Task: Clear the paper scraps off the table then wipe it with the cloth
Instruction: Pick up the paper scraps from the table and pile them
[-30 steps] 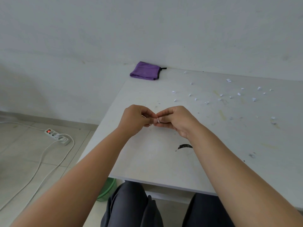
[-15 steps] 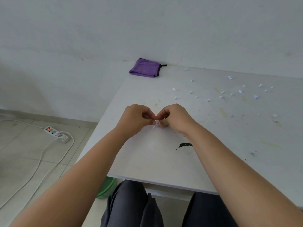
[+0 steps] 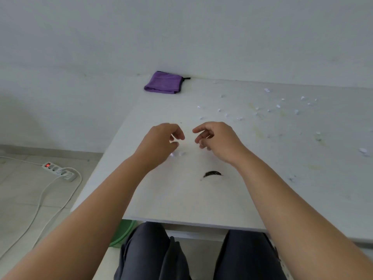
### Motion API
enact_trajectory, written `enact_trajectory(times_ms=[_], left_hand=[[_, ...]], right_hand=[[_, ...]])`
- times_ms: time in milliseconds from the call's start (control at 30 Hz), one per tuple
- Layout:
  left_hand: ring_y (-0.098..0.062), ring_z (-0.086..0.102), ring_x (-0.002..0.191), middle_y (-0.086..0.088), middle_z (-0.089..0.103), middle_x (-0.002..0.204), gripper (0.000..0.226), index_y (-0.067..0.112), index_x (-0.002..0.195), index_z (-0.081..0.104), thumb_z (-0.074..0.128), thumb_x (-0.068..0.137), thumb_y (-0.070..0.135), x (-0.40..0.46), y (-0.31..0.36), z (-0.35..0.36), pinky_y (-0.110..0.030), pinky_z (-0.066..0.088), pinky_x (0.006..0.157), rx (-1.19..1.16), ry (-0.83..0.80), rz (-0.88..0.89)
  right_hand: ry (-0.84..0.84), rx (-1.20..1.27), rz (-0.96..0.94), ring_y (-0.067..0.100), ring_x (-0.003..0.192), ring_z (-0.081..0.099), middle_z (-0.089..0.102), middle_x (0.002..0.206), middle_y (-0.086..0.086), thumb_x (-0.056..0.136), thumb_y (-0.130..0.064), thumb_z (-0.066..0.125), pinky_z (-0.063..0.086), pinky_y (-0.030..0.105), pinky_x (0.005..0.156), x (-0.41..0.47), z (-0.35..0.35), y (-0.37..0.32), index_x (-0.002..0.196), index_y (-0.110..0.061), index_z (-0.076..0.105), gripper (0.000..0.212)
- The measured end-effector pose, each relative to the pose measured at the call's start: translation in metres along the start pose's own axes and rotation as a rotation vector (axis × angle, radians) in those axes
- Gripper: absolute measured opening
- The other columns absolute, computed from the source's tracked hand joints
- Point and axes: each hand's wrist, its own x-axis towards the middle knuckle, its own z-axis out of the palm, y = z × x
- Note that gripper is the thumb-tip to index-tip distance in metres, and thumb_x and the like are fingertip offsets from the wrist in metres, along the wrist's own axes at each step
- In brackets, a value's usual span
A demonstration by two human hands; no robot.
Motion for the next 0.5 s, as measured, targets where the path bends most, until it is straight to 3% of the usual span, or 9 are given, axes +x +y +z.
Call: enact_trajectory(times_ms=[200, 333, 500], left_hand=[[-0.006, 0.055, 0.087, 0.009, 0.06, 0.097, 0.015, 0.024, 0.096, 0.064, 0.062, 0.085, 0.012, 0.003, 0.069, 0.047, -0.019, 0.042, 0.076, -0.056, -0.091, 0.268], [-0.006, 0.055, 0.089, 0.01, 0.061, 0.099, 0.015, 0.025, 0.1, 0.065, 0.062, 0.087, 0.018, 0.003, 0.114, 0.088, -0.017, 0.043, 0.08, -0.085, -0.258, 0.392], [-0.006, 0.054, 0.092, 0.007, 0.061, 0.104, 0.018, 0.025, 0.107, 0.064, 0.061, 0.09, 0.026, 0.001, 0.146, 0.123, -0.018, 0.042, 0.083, -0.069, -0.352, 0.44]], right_hand=[[0.159, -0.143, 0.005, 0.011, 0.086, 0.061, 0.069, 0.091, -0.002, 0.086, -0.011, 0.06, 0.045, 0.017, 0.076, -0.052, -0.067, 0.053, 0.105, -0.023, 0.068, 0.024], [0.256, -0.277, 0.074, 0.009, 0.082, 0.06, 0.067, 0.091, -0.005, 0.086, -0.007, 0.06, 0.038, 0.003, 0.068, -0.084, -0.107, 0.092, 0.104, -0.021, 0.069, 0.025], [0.24, -0.345, 0.125, 0.008, 0.086, 0.058, 0.066, 0.096, -0.007, 0.085, -0.001, 0.058, 0.038, 0.004, 0.069, -0.111, -0.136, 0.119, 0.105, -0.022, 0.068, 0.031]])
